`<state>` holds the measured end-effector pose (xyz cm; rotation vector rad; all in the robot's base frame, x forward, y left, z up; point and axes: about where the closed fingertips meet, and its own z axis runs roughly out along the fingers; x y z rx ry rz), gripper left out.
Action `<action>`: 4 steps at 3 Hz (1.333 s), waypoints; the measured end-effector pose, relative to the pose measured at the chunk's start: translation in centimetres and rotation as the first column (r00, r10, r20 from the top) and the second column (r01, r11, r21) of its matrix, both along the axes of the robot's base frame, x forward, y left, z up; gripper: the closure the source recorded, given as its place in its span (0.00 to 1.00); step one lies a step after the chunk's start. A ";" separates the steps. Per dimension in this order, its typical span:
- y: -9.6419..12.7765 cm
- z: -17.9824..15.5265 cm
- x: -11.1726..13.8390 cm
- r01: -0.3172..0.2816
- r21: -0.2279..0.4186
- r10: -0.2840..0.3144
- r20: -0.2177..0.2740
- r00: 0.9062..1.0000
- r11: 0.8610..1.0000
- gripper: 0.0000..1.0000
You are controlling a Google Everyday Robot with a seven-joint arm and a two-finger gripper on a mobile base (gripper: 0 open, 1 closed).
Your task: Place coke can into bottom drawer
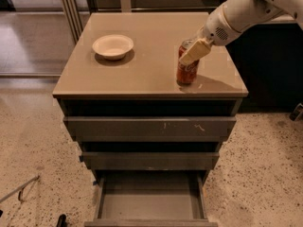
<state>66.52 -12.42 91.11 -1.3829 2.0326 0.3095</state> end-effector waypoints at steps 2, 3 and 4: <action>0.8 2.9 -10.7 -0.024 -0.005 0.023 -0.120 0.993 1.000 1.00; 0.8 3.0 -11.3 -0.024 -0.010 0.023 -0.125 0.992 1.000 1.00; 1.1 2.0 -11.4 -0.029 -0.013 0.027 -0.137 0.990 1.000 1.00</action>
Offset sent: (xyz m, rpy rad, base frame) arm -0.1885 0.0069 0.0458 0.0037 0.2325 0.0031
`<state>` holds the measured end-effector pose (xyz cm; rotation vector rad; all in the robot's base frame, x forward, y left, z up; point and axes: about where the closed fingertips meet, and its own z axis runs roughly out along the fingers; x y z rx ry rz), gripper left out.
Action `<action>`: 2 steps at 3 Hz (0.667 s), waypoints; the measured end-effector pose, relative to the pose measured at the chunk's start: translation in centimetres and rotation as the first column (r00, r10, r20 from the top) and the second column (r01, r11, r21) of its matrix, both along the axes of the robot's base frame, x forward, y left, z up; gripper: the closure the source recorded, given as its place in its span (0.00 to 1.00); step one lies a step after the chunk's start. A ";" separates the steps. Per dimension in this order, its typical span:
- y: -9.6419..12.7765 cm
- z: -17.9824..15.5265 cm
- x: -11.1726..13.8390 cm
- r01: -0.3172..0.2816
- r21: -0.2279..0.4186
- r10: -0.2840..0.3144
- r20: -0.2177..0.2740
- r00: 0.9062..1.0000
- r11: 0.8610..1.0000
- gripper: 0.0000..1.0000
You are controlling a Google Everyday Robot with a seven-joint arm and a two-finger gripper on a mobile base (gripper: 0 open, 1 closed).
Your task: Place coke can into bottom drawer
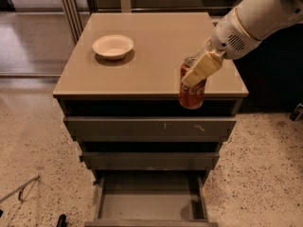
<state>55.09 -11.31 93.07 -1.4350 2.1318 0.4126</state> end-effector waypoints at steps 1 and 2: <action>0.6 -1.8 -2.0 -0.012 0.019 0.011 0.041 0.999 1.000 1.00; 0.5 -8.0 -4.1 0.001 0.090 -0.005 0.045 0.999 0.996 1.00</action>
Offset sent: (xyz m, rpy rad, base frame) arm -0.1131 -0.0066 -0.3129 0.1648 0.1387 -0.0884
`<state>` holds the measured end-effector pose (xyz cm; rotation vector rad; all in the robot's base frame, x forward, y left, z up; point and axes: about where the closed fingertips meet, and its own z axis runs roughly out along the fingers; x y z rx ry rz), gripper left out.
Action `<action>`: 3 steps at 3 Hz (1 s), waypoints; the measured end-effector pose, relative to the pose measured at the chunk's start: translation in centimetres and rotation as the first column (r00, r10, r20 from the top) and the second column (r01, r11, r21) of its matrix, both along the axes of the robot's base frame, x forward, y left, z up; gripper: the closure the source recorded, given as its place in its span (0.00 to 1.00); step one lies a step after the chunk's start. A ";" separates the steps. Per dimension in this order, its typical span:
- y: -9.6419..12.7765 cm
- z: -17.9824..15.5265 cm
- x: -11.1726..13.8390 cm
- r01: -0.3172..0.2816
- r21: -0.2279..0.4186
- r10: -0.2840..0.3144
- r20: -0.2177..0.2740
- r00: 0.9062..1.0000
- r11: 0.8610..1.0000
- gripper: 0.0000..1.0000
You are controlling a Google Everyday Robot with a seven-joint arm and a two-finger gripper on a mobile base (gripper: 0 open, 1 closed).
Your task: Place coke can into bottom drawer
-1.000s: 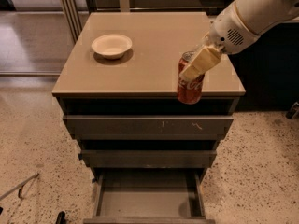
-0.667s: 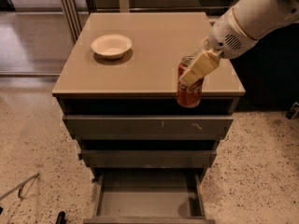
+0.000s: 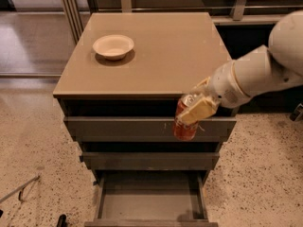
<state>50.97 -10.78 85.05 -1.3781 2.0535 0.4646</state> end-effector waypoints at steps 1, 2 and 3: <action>-0.8 -10.3 -2.3 0.017 0.041 -0.015 -0.066 0.998 0.999 1.00; -0.3 -16.5 -5.7 0.004 0.037 0.002 -0.166 0.986 0.999 1.00; -0.3 -16.9 -5.8 0.001 0.034 0.004 -0.164 0.986 0.999 1.00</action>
Offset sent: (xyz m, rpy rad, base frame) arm -0.0265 -0.0077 -0.1117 0.0422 0.0754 -0.0157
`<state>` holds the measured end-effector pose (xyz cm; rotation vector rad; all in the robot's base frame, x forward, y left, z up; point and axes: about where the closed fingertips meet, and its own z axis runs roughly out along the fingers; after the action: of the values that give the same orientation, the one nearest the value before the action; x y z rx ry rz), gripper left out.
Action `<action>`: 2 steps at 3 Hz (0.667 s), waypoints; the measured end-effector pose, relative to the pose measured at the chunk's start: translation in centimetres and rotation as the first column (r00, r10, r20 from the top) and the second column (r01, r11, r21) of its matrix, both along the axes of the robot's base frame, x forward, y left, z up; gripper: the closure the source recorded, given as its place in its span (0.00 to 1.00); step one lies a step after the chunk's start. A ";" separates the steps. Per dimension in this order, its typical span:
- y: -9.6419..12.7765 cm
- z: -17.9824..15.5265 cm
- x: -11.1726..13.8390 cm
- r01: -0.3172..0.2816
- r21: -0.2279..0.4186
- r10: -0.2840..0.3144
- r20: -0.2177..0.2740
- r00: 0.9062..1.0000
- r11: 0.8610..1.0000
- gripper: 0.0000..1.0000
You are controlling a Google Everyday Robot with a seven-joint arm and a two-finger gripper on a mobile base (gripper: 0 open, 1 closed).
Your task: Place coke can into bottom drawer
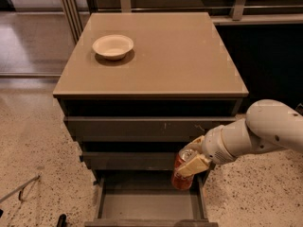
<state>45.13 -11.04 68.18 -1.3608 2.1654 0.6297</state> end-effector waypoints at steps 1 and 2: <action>-0.1 -2.9 -0.1 -0.012 -0.021 0.013 0.020 1.000 1.000 1.00; -1.6 -10.3 0.1 -0.045 -0.052 0.048 0.069 0.996 0.998 1.00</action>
Offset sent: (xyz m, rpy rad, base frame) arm 0.0147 -0.0361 -0.2534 -0.0359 -0.1298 0.0986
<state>45.24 -12.63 57.92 -1.4419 2.1120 0.5396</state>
